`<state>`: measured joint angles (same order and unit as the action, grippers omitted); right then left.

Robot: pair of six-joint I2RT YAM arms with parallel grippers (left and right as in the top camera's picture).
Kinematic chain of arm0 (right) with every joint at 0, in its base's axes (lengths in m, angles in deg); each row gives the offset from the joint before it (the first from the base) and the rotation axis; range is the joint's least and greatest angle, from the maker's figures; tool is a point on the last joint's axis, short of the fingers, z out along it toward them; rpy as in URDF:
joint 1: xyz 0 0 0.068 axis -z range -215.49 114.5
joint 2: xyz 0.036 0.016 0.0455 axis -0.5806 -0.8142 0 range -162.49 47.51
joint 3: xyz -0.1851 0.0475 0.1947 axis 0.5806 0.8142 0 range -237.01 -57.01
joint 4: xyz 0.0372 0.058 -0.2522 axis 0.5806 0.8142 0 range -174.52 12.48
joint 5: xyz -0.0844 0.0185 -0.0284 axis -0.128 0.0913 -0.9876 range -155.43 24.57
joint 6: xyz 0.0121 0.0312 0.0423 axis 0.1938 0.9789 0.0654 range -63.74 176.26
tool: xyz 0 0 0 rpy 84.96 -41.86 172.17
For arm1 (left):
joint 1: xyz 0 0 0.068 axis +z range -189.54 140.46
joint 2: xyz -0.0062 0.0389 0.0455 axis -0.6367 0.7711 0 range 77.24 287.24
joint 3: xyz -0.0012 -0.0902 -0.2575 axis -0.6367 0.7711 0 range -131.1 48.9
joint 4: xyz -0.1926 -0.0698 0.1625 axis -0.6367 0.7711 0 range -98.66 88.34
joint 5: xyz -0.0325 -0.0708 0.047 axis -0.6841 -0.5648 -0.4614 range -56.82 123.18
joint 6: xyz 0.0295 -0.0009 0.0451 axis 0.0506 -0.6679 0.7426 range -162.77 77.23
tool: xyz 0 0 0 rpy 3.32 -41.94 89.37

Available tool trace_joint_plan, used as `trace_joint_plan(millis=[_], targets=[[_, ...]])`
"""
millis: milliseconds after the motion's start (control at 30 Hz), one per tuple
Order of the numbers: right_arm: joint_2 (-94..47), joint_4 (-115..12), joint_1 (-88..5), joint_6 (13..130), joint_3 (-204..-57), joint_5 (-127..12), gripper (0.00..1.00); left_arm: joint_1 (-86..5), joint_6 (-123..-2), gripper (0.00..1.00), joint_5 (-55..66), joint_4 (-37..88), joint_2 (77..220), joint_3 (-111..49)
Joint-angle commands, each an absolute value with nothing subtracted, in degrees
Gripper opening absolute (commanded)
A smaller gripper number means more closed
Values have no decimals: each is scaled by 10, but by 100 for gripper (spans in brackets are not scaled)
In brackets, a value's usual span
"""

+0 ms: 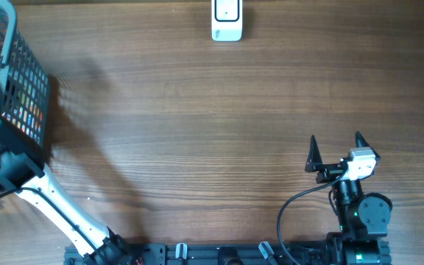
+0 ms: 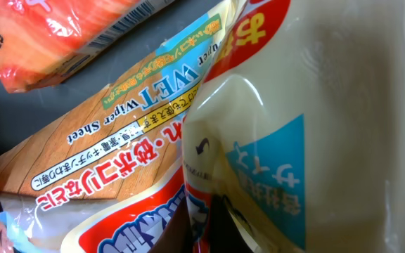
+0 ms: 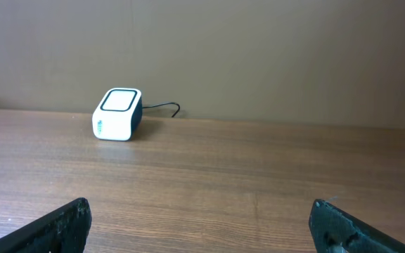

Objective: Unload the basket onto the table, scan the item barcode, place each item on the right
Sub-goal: 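Grasp the red snack bag with the left gripper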

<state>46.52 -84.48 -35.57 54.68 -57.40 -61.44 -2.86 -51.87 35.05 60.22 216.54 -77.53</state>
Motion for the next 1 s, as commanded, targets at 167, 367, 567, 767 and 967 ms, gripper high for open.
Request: trace_joint_plan(millis=[167, 367, 567, 767, 967], targets=[[469, -846, -358, 551, -573, -623, 100, -25, -527, 4, 354, 604, 2085, -787], [469, -846, -358, 551, -573, -623, 100, -25, -529, 4, 281, 598, 2037, -787], [469, -846, -358, 552, -573, -623, 100, -25, -535, 4, 257, 596, 1988, -787], [469, -846, -358, 551, -573, -623, 100, -25, -535, 4, 258, 605, 1973, -787], [469, -846, -358, 551, -573, -623, 100, -23, -535, 76, 332, 651, 2007, -785]])
